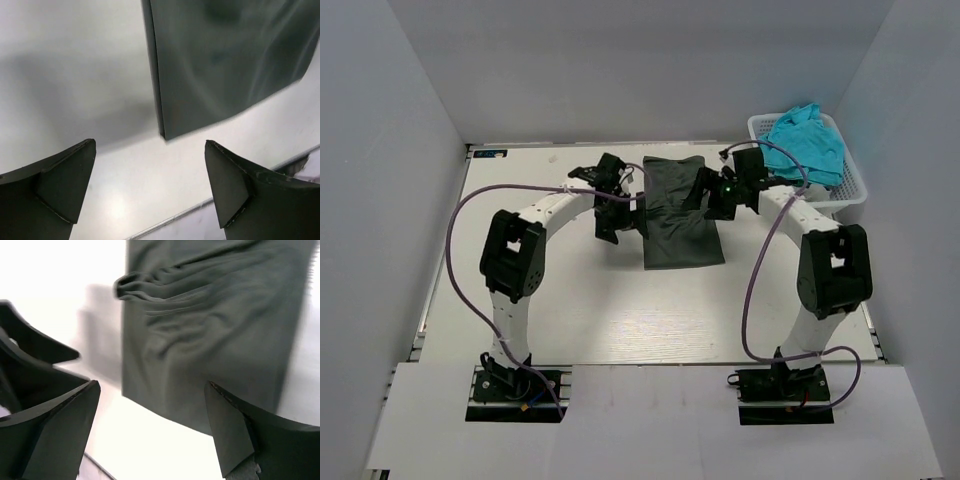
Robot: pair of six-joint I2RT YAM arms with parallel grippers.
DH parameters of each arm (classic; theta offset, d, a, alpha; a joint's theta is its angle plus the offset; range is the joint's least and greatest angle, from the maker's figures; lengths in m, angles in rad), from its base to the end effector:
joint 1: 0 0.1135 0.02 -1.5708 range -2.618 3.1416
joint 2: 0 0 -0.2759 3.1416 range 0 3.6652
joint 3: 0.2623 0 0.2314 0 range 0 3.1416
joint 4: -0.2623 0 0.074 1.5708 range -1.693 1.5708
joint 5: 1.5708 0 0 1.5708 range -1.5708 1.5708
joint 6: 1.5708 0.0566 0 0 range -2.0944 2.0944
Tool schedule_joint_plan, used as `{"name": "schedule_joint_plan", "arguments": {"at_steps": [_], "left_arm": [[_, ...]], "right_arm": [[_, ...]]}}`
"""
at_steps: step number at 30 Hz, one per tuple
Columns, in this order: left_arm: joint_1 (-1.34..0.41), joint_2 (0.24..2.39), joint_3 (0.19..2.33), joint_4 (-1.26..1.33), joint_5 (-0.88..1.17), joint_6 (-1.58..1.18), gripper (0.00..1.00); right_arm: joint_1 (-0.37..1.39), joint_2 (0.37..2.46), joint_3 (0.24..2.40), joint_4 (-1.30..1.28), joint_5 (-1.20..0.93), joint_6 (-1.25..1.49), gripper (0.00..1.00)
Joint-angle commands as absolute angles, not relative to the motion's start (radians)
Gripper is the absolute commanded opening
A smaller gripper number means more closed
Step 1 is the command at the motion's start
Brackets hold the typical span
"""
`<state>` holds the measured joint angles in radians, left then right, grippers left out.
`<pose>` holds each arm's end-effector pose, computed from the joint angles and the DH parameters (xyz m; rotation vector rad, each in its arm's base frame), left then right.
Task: Fold and stack the t-shirts
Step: Fold the folded rectangular tshirt in 1/3 of the way
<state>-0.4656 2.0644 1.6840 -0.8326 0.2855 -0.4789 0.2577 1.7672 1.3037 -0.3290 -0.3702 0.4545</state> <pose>0.3730 -0.2053 0.2090 0.0559 2.8912 -0.6078 0.3715 0.1191 0.2476 0.0530 2.4325 0.7725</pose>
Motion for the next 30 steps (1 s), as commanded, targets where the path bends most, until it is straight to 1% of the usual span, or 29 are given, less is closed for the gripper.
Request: {"name": "schedule_joint_plan", "arguments": {"at_steps": [1,3,6,10,11,13,14,15,18,21,25,29,30], "left_arm": [[-0.474,1.935,1.579,-0.821,0.311,-0.480,1.00],[-0.483,1.850,1.491,-0.808,0.311,-0.505,1.00],[-0.483,1.752,1.405,-0.811,0.255,-0.514,1.00],[-0.483,1.701,1.344,-0.844,0.219,-0.514,1.00],[-0.483,1.701,1.335,-0.844,0.219,-0.514,1.00],[-0.483,1.701,1.335,-0.885,0.210,-0.523,1.00],[-0.483,1.701,1.335,-0.885,0.210,-0.523,1.00],[-0.483,1.701,1.335,-0.894,0.210,-0.523,1.00],[-0.483,1.701,1.335,-0.894,0.210,-0.523,1.00],[-0.483,1.701,1.345,-0.894,0.219,-0.514,1.00],[-0.483,1.727,1.379,-0.894,0.261,-0.494,1.00],[-0.494,1.747,1.410,-0.867,0.298,-0.474,1.00],[-0.494,1.759,1.419,-0.855,0.298,-0.474,1.00]], "right_arm": [[0.293,1.839,1.400,-0.290,-0.535,0.382,0.90],[0.316,1.888,1.419,-0.281,-0.618,0.387,0.90],[0.345,1.976,1.469,-0.244,-0.659,0.413,0.90],[0.357,2.091,1.558,-0.174,-0.713,0.471,0.90],[0.359,2.156,1.619,-0.170,-0.725,0.494,0.90],[0.353,2.195,1.640,-0.140,-0.706,0.534,0.90],[0.351,2.207,1.622,-0.064,-0.640,0.575,0.90],[0.348,2.212,1.618,-0.042,-0.621,0.589,0.90],[0.334,2.264,1.643,-0.051,-0.552,0.614,0.90],[0.327,2.270,1.606,-0.038,-0.548,0.614,0.90],[0.327,2.260,1.608,-0.047,-0.609,0.589,0.90],[0.328,2.140,1.620,-0.087,-0.618,0.540,0.90],[0.328,2.113,1.611,-0.087,-0.585,0.538,0.90]]}}
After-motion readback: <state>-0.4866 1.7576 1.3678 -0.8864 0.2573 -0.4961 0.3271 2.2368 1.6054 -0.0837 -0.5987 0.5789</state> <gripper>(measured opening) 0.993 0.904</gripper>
